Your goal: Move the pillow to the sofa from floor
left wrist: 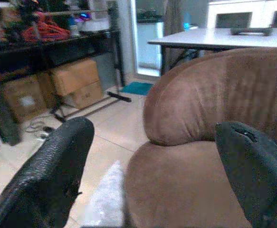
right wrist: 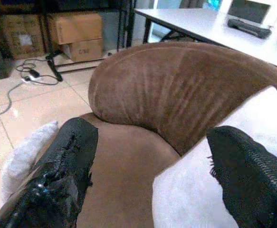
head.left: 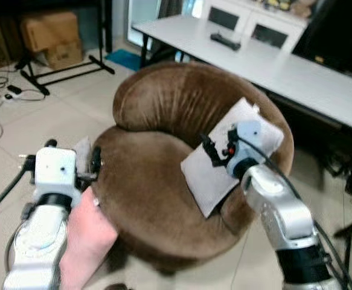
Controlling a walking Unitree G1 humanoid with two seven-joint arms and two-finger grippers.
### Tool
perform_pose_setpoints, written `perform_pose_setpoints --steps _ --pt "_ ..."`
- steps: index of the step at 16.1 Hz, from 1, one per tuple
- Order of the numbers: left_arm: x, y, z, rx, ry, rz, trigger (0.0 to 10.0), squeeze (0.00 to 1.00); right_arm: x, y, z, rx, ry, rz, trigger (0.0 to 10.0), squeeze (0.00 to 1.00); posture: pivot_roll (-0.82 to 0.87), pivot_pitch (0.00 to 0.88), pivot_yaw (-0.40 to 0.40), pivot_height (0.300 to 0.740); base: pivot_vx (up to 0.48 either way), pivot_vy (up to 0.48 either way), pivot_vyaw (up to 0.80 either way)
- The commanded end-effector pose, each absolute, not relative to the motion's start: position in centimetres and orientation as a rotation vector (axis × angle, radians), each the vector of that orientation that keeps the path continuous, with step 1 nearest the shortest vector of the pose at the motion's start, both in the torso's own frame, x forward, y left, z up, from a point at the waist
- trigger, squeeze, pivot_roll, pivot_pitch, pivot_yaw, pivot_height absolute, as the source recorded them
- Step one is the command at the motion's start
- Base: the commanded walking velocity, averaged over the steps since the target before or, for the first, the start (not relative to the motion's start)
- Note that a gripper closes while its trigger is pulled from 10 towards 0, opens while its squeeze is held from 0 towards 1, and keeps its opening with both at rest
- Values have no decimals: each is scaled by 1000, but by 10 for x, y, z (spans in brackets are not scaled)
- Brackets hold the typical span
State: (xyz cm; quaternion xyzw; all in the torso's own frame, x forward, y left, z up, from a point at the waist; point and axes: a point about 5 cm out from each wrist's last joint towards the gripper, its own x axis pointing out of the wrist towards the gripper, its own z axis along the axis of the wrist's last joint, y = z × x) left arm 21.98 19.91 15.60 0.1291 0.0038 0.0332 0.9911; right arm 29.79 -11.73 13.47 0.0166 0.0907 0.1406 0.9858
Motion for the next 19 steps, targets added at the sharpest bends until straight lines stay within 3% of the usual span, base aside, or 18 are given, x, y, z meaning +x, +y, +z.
perform_pose_setpoints --steps 1,13,19 --pt "219 196 155 258 15 52 10000 0 299 -122 136 24 178 265 10000 0 185 0 -161 740 0 405 0" --pt "218 194 153 257 19 52 10000 0 296 -120 129 26 213 288 10000 0 180 0 -169 740 0 400 0" --pt "219 193 154 280 18 48 10000 0 296 -124 127 11 226 260 10000 0 177 0 -169 740 0 43 0"
